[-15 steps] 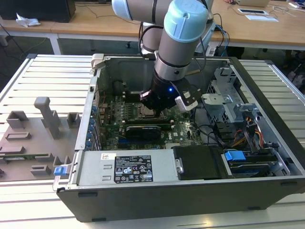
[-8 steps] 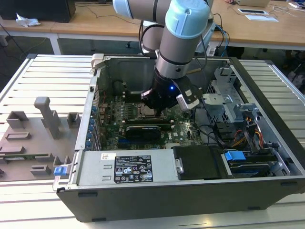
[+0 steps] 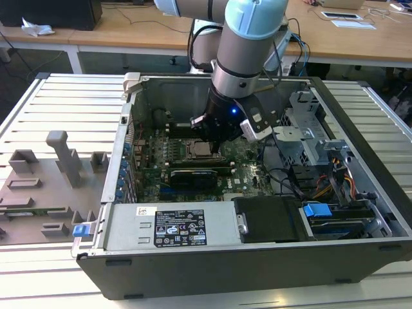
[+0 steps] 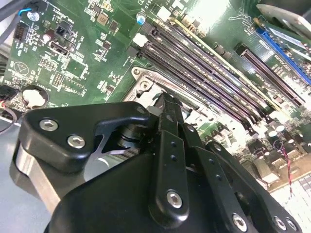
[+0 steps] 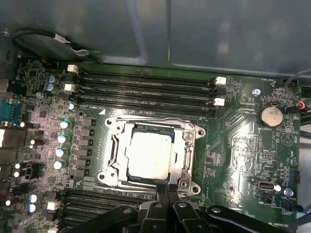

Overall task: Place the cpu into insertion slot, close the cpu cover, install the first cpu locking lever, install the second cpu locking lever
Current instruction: 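Install the second cpu locking lever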

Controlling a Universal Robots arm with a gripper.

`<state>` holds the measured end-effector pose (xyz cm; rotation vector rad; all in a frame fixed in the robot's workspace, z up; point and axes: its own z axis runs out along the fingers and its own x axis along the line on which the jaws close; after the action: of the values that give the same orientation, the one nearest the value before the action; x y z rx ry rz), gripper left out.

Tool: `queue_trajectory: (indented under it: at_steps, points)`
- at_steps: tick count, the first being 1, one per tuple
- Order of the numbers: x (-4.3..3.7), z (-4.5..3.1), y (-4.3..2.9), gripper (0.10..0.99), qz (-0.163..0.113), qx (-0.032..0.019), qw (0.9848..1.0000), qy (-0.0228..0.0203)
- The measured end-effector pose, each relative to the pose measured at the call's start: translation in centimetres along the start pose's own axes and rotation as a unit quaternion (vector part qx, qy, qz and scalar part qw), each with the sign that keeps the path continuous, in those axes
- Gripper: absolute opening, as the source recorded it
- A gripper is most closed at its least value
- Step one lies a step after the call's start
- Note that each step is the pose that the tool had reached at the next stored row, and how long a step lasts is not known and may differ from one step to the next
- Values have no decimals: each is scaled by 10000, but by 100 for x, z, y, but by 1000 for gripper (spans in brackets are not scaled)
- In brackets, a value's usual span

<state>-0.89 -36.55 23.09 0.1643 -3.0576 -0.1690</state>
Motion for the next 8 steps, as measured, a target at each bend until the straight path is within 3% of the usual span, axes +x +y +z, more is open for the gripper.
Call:
queue_trajectory:
  at_steps: [3,5,8]
  points:
    - [4,-64,11,106,1,9,10000,1]
    - [10,-155,26,106,2,18,10000,2]
    - [12,-178,151,106,5,71,10000,6]
